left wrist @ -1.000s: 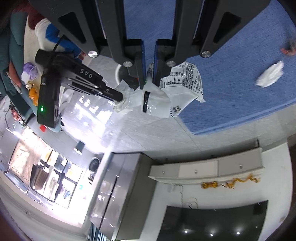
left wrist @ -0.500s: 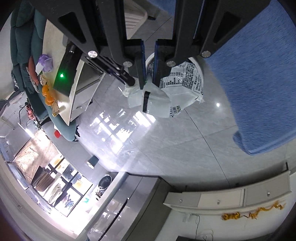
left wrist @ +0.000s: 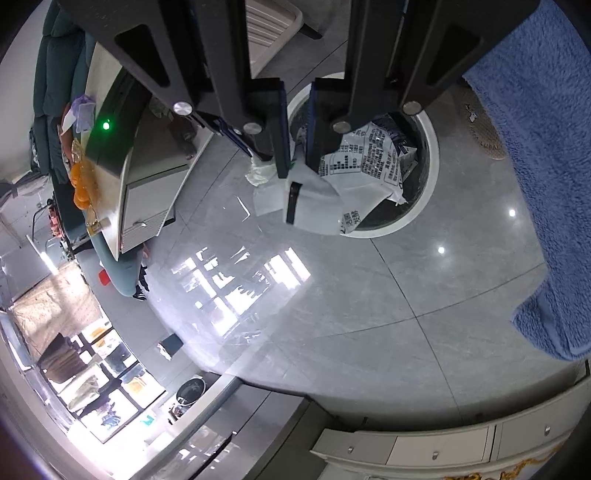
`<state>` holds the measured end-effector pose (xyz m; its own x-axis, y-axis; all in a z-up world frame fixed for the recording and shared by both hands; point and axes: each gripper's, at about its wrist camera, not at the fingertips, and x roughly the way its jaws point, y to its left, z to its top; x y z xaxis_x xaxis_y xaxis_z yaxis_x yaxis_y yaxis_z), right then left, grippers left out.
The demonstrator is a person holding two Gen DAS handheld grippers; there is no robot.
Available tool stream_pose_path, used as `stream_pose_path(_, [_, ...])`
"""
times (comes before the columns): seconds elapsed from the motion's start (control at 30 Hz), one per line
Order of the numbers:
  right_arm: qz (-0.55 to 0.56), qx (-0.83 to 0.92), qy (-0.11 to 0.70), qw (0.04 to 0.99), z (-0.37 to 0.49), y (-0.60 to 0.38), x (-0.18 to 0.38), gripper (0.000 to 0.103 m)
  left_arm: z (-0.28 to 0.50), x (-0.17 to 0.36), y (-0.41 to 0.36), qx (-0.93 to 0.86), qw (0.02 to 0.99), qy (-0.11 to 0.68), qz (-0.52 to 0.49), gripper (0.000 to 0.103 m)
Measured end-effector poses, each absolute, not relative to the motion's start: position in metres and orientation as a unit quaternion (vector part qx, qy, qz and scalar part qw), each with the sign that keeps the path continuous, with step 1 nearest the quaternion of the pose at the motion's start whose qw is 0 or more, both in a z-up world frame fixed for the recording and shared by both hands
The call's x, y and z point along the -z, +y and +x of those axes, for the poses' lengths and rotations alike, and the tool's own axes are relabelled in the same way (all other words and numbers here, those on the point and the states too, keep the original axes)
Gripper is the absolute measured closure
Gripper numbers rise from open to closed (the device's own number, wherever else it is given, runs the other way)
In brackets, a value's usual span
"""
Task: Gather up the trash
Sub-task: 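Open both tools over the bin to drop the bag and tissue, then move both tools back toward the last wrapper and white tissue on the rug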
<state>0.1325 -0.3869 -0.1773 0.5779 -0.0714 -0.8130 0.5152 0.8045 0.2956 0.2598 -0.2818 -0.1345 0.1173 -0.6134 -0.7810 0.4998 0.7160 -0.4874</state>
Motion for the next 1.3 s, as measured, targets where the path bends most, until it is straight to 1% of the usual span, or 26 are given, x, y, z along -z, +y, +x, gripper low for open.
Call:
stream_pose_path(0.03, [0.258,0.172,0.428,0.849,0.135,-0.386,0.179,0.092,0.263,0.139,-0.282,0.371,0.743,0.555,-0.055,0.094])
stream_pose_path(0.07, [0.256,0.173,0.429,0.849,0.135,-0.382,0.179,0.089,0.266,0.142,-0.281,0.37,0.741,0.558,-0.059,0.094])
stream_pose_path(0.1, [0.254,0.172,0.43,0.849,0.136,-0.381,0.179,0.085,0.268,0.145,-0.281,0.369,0.739,0.56,-0.061,0.093])
stream_pose_path(0.13, [0.252,0.174,0.431,0.849,0.136,-0.38,0.18,0.078,0.27,0.147,-0.281,0.37,0.737,0.563,-0.062,0.092])
stream_pose_path(0.17, [0.251,0.175,0.431,0.849,0.137,-0.38,0.18,0.076,0.271,0.148,-0.281,0.371,0.735,0.564,-0.064,0.09])
stream_pose_path(0.23, [0.249,0.176,0.431,0.85,0.138,-0.38,0.178,0.076,0.273,0.149,-0.28,0.37,0.735,0.565,-0.067,0.077])
stream_pose_path(0.27, [0.246,0.177,0.431,0.85,0.14,-0.381,0.178,0.076,0.273,0.148,-0.278,0.367,0.738,0.562,-0.071,0.063])
stream_pose_path(0.3, [0.244,0.178,0.431,0.851,0.139,-0.381,0.176,0.076,0.274,0.147,-0.278,0.366,0.74,0.559,-0.073,0.056])
stream_pose_path(0.43, [0.238,0.182,0.425,0.854,0.138,-0.379,0.167,0.076,0.271,0.138,-0.262,0.366,0.745,0.552,-0.078,0.056])
stream_pose_path(0.63, [0.232,0.18,0.397,0.869,0.128,-0.369,0.138,0.076,0.249,0.094,-0.223,0.344,0.79,0.503,-0.06,0.056])
stream_pose_path(0.87, [0.195,0.13,0.335,0.913,0.111,-0.325,0.063,0.076,0.201,0.015,-0.151,0.318,0.852,0.412,-0.045,0.056])
stream_pose_path(0.97, [0.169,0.098,0.308,0.931,0.102,-0.296,0.029,0.075,0.174,-0.019,-0.114,0.27,0.89,0.366,-0.023,0.055])
stream_pose_path(1.0, [0.159,0.086,0.299,0.937,0.098,-0.284,0.018,0.073,0.167,-0.027,-0.102,0.255,0.899,0.355,-0.018,0.055])
stream_pose_path(1.07, [0.142,0.061,0.282,0.947,0.088,-0.261,0.0,0.045,0.146,-0.045,-0.069,0.218,0.919,0.327,-0.016,0.054])
stream_pose_path(1.23, [0.094,-0.008,0.256,0.962,0.07,-0.203,-0.034,0.044,0.099,-0.071,0.005,0.126,0.954,0.27,-0.013,0.045])
stream_pose_path(1.3, [0.082,-0.029,0.25,0.964,0.063,-0.184,-0.042,0.044,0.079,-0.078,0.033,0.089,0.964,0.251,-0.013,0.039])
